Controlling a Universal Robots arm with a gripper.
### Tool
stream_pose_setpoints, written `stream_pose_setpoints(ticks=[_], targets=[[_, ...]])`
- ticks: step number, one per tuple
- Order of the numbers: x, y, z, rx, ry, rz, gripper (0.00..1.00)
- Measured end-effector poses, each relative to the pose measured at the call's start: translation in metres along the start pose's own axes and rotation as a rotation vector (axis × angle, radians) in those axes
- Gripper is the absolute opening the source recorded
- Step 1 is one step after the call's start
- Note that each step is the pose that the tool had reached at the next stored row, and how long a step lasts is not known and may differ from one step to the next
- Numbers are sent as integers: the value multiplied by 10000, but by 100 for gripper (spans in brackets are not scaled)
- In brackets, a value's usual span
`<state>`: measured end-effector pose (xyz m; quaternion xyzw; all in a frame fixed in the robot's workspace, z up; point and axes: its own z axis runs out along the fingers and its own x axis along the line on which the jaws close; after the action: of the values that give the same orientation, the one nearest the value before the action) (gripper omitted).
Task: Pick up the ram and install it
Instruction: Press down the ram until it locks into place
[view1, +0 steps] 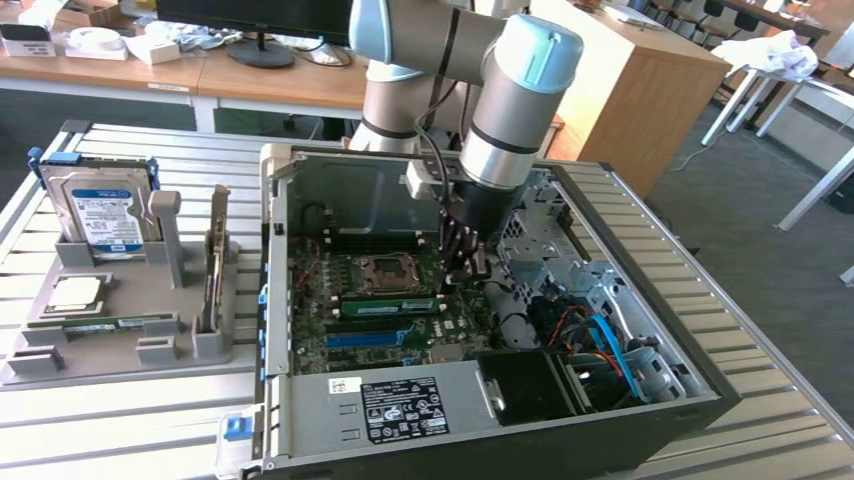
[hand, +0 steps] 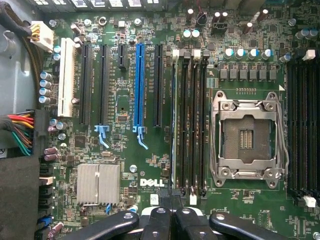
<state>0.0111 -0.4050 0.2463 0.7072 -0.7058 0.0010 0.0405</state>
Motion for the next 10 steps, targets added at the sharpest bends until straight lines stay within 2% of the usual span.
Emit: stream_pose_setpoints(ticks=[10], targets=[[-3,-3,51,0,-2,-1,10]])
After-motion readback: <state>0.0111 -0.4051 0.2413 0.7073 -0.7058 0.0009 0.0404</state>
